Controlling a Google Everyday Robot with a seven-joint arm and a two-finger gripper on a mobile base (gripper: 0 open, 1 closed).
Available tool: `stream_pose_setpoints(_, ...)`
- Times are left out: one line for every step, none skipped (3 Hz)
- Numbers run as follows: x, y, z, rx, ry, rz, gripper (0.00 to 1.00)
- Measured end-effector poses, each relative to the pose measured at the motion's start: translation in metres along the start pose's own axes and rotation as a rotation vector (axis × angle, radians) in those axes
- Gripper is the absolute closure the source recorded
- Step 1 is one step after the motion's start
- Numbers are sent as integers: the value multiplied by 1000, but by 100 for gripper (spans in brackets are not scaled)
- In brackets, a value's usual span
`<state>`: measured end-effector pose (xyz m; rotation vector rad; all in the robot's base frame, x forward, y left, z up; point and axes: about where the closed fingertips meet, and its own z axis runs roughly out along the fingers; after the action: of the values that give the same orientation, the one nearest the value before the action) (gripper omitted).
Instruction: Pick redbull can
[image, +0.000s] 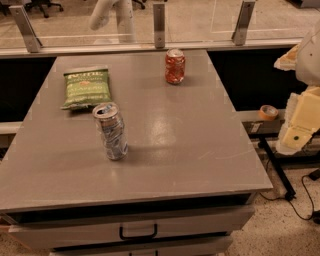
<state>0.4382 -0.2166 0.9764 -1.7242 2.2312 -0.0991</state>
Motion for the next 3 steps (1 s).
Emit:
stream_pose_setpoints(0,0,0,0,0,0,0)
stream_pose_setpoints(-7,-2,0,13,-29,-9,0)
stream_pose_setpoints(-19,-13,17,0,-156,5,0)
